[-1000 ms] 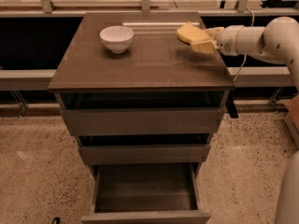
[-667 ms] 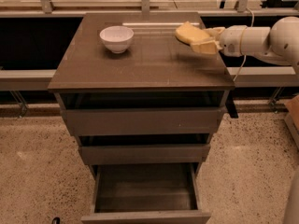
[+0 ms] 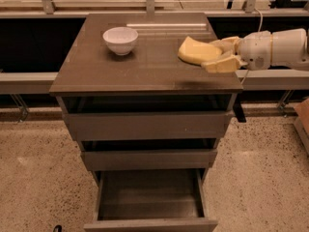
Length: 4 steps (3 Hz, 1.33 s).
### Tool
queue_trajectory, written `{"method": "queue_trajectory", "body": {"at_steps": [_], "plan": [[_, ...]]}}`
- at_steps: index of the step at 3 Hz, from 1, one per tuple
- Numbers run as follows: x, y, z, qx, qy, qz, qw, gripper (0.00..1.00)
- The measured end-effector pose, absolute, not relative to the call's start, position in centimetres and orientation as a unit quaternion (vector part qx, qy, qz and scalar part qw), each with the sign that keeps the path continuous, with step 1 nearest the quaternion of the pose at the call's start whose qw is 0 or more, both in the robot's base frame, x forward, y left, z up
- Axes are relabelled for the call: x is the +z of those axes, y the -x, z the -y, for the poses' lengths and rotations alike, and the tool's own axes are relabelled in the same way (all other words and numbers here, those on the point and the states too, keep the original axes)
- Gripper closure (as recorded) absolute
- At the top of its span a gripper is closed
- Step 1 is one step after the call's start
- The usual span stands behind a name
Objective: Place sponge into bottom drawer
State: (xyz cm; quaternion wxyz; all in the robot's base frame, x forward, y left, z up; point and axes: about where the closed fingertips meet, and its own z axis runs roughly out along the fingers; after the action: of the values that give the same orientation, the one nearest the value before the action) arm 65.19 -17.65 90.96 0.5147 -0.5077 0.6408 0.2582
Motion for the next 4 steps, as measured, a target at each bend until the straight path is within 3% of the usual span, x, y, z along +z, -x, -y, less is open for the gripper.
{"method": "queue_trajectory", "body": {"at_steps": [2, 4], "plan": [[80.8, -55.3, 21.6, 0.242, 0.551, -0.662, 0.448, 1.00], [68.8, -53.7, 28.2, 0.215, 0.535, -0.703, 0.416, 1.00]]}}
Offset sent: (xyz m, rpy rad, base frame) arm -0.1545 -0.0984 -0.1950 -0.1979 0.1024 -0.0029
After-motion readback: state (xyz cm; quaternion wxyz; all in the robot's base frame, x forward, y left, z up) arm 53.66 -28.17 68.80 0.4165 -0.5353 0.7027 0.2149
